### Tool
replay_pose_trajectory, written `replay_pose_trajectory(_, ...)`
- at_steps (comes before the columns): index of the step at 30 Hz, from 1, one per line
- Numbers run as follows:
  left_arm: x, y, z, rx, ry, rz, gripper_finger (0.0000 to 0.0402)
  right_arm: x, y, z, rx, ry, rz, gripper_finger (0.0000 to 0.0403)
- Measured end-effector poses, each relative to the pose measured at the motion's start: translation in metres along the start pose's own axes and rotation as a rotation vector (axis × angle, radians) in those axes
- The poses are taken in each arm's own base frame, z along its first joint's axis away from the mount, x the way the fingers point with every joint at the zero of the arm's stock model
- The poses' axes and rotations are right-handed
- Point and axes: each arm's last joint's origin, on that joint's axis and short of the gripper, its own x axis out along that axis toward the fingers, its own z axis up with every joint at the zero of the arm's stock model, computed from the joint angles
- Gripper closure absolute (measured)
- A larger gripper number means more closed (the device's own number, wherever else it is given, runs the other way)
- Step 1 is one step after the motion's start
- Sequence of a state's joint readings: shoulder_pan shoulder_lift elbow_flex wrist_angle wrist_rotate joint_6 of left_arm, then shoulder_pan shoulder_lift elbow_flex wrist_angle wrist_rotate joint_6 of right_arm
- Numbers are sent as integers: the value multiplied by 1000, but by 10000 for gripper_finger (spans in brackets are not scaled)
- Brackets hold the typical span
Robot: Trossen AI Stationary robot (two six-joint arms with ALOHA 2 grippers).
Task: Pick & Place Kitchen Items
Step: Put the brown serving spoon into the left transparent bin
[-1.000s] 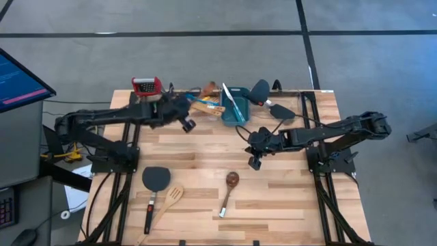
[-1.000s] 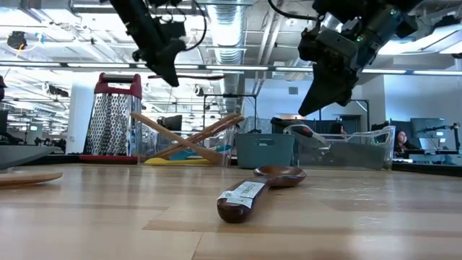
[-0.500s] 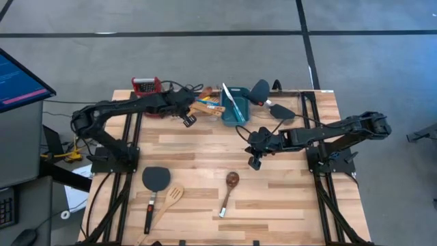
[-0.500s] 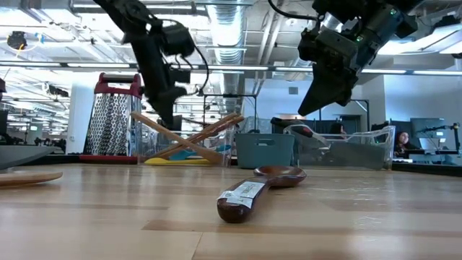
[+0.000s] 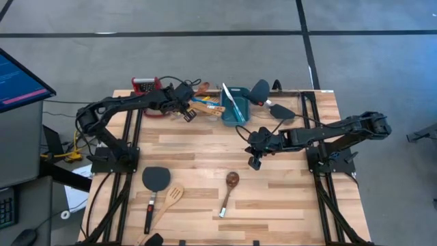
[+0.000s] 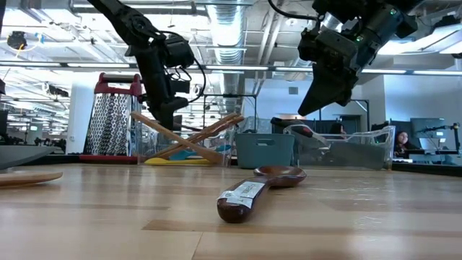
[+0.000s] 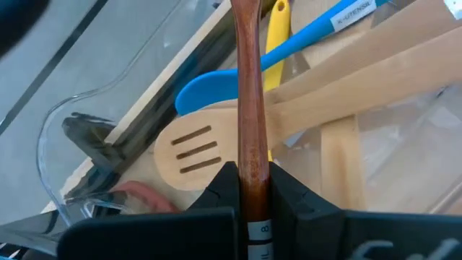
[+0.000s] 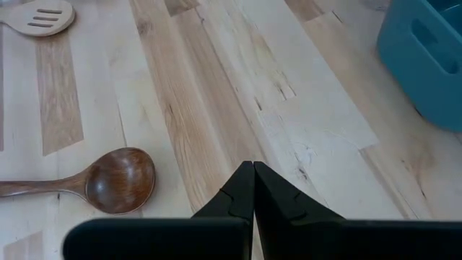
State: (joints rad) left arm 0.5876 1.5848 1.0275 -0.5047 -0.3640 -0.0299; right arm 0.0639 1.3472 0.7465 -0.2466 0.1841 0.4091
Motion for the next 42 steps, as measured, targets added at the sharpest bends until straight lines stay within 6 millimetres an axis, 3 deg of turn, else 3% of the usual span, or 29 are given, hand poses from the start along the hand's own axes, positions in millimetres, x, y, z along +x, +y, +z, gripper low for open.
replay_pose_trajectory(16, 27, -11, -4, 81, 65, -44, 391, 0, 0, 0, -1, 1, 0, 403)
replay_pose_trajectory(31, 26, -10, -2, 68, 46, -31, 315, 0, 0, -1, -2, 6, -2, 403)
replay_pose_trajectory(38, 24, -10, 1, 67, 34, -36, 312, 0, 0, -1, -2, 6, -2, 403)
replay_pose_trajectory(42, 9, -4, 10, 68, -31, -38, 315, 0, 0, -1, -2, 6, -2, 403)
